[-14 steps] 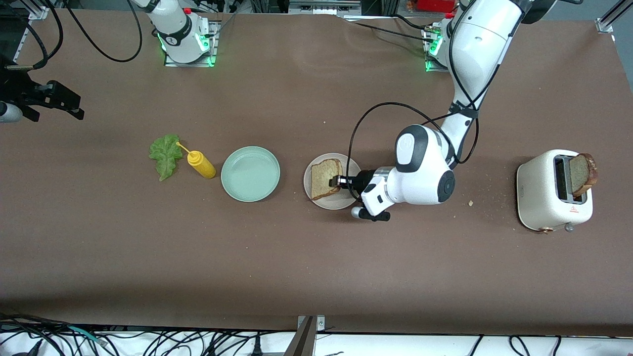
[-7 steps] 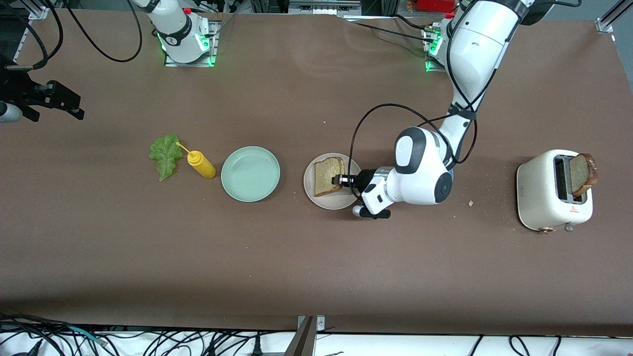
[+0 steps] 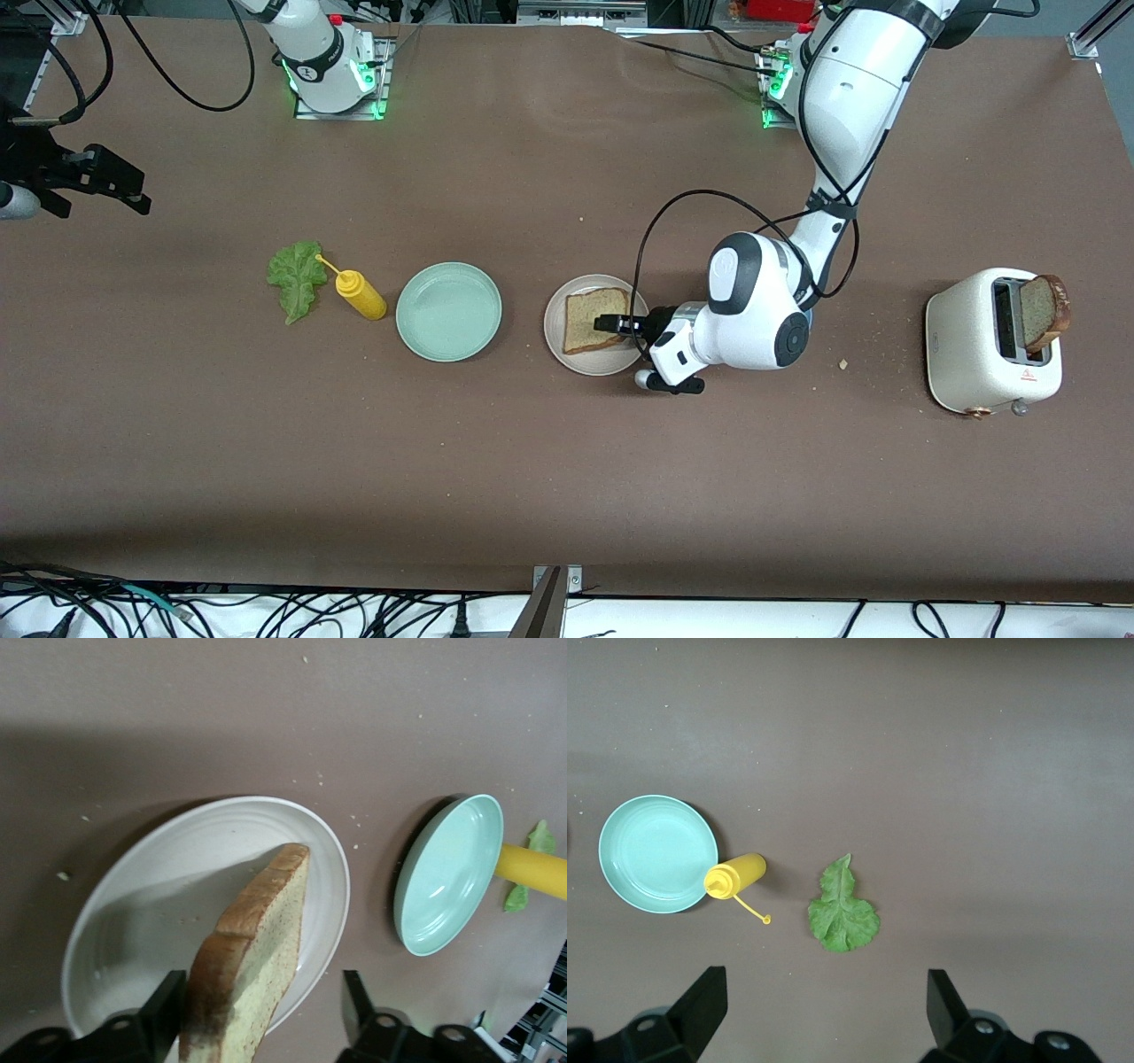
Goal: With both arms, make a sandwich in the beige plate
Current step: 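Withdraw the left gripper while the right gripper reaches the yellow bottle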
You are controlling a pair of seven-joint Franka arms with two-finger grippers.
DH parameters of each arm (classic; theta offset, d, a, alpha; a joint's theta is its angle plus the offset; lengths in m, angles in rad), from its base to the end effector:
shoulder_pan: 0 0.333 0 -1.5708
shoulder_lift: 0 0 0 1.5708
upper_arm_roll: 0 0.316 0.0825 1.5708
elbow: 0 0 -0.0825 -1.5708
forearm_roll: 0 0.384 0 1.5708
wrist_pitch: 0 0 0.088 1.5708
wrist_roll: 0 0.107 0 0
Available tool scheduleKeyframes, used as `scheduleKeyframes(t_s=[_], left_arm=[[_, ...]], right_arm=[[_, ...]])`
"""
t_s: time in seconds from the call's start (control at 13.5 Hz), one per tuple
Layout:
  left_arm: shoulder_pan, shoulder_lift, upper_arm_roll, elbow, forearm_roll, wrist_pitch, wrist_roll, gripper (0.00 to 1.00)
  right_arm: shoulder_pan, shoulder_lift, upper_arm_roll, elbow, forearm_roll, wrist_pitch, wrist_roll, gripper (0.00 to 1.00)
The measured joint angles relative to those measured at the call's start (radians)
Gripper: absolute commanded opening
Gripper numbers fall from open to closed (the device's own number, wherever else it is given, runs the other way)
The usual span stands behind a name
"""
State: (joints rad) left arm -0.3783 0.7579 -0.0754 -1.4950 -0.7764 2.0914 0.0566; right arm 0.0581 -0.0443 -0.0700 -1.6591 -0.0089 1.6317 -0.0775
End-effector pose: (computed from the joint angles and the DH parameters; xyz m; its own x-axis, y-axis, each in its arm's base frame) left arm 0.6239 -0.3327 0.2218 0.9597 -0.1189 -0.2545 0.0589 -0.8007 0.5961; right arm 0.5454 -0.0082 0.6123 0.9977 0.0661 0.0163 0.0660 -0.9978 0.0071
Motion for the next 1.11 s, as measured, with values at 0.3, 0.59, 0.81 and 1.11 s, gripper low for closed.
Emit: scheduleKeyframes(t_s=[0.3, 0.59, 0.81, 1.11], left_arm=[[0.010, -0.004, 0.011, 0.008, 0.098, 0.002, 0.000, 1.00], [0.039, -0.024, 0.040, 0.017, 0.104, 0.002, 0.000, 1.00], [0.056, -0.066, 0.082, 0.019, 0.123, -0.011, 0.001, 1.00], [0.134, -0.108, 0.104, 0.020, 0.296, -0.063, 0.001, 1.00]], right_arm=[[0.000, 0.000, 0.000, 0.000, 0.000, 0.000, 0.000, 1.00], [0.002, 0.018, 0.006, -0.005, 0.000, -0.030, 0.000, 1.00], [0.006, 0.073, 0.006, -0.009, 0.000, -0.047, -0.001, 1.00], [0.007, 0.133, 0.005, -0.008, 0.001, -0.056, -0.008, 1.00]])
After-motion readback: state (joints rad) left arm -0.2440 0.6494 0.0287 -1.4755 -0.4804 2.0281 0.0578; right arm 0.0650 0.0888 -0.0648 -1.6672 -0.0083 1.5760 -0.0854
